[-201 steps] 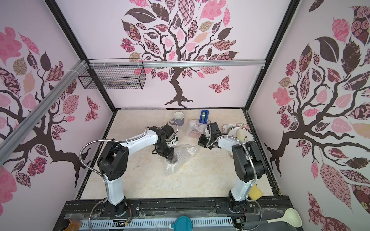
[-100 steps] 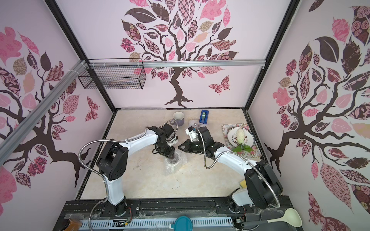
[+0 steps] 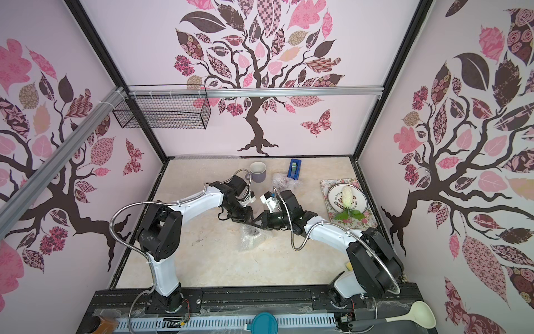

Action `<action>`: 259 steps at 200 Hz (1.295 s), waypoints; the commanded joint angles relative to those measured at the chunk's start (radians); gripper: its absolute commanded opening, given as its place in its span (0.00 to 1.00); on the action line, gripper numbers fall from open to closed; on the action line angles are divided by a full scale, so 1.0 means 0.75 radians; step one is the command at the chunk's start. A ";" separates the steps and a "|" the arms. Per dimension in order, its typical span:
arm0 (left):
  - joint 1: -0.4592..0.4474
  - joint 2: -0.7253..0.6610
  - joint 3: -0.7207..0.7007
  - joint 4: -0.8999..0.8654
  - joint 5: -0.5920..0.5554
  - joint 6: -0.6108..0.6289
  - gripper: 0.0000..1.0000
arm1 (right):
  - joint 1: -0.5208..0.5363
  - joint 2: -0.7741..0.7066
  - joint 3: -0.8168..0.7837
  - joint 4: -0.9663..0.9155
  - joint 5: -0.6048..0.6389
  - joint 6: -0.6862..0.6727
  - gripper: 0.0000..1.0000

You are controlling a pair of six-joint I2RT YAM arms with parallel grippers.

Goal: Wrap mugs in bubble wrap
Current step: Wrap the mug in bubble wrap.

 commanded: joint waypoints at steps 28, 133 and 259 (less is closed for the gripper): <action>0.078 -0.134 -0.129 0.275 0.258 -0.185 0.39 | 0.046 0.099 0.045 0.021 -0.037 -0.019 0.00; 0.121 -0.358 -0.239 0.309 0.094 -0.399 0.72 | 0.088 0.203 0.086 0.028 -0.015 -0.027 0.00; 0.088 -0.277 -0.336 0.254 0.258 -0.235 0.84 | 0.117 0.245 0.150 -0.093 0.037 -0.166 0.07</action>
